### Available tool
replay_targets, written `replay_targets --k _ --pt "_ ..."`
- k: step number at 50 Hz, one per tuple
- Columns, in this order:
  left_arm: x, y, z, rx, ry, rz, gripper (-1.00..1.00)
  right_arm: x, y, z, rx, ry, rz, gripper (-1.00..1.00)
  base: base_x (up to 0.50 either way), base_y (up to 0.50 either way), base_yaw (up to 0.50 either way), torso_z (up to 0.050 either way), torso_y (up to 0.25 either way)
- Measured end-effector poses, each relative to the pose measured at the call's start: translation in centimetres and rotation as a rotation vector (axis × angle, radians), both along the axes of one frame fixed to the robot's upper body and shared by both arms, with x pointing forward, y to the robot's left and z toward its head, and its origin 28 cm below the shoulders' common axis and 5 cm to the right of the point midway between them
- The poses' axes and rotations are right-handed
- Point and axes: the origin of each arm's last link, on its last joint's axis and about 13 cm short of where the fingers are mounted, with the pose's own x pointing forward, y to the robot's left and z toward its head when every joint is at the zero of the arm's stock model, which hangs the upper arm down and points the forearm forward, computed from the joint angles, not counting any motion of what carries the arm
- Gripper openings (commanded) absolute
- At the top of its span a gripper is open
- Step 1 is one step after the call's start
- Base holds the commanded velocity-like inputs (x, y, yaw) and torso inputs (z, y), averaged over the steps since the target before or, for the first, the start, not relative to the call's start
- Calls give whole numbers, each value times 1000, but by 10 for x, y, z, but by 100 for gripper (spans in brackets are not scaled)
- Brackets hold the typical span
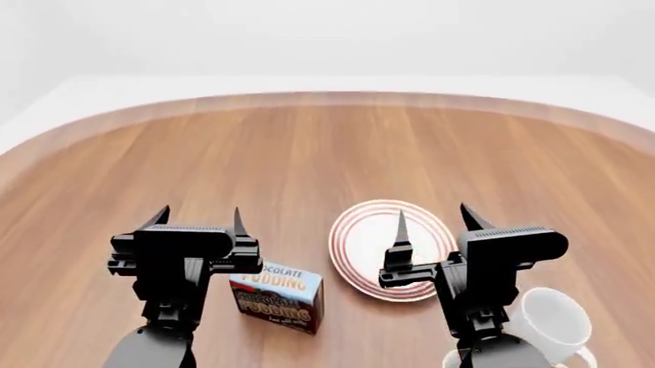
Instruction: Put the chocolate pudding to the right of the plate.
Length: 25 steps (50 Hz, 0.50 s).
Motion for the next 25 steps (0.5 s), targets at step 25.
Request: replay_targets --k 25 --pt "-1 0 -2 -2 4 1 100 -1 1 -2 -7 -15 19 100 382 0 0 0 0"
